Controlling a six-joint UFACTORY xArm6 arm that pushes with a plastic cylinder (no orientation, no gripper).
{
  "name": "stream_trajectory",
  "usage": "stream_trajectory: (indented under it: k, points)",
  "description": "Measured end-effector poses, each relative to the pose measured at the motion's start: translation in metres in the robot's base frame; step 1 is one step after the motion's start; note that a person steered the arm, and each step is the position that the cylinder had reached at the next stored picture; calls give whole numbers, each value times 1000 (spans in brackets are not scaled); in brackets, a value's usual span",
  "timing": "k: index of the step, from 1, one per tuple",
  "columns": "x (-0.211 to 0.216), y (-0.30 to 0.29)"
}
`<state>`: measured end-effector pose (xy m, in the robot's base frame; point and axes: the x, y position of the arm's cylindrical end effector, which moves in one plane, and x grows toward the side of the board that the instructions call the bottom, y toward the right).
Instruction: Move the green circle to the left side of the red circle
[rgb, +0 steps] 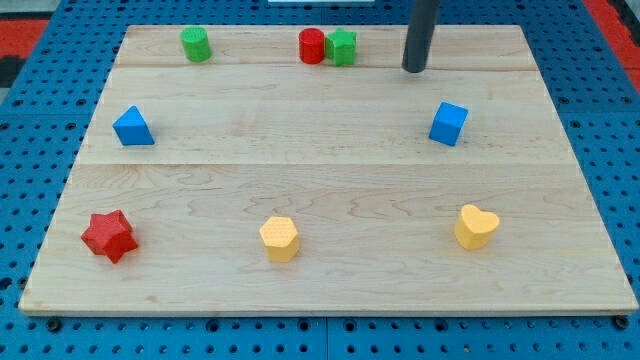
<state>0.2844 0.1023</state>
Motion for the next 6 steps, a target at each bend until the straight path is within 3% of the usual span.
stream_trajectory:
  k: [1, 3, 4, 5, 6]
  points:
    - [15, -63]
    - [20, -313]
    - [-28, -366]
    - [-56, -339]
    - [-54, -252]
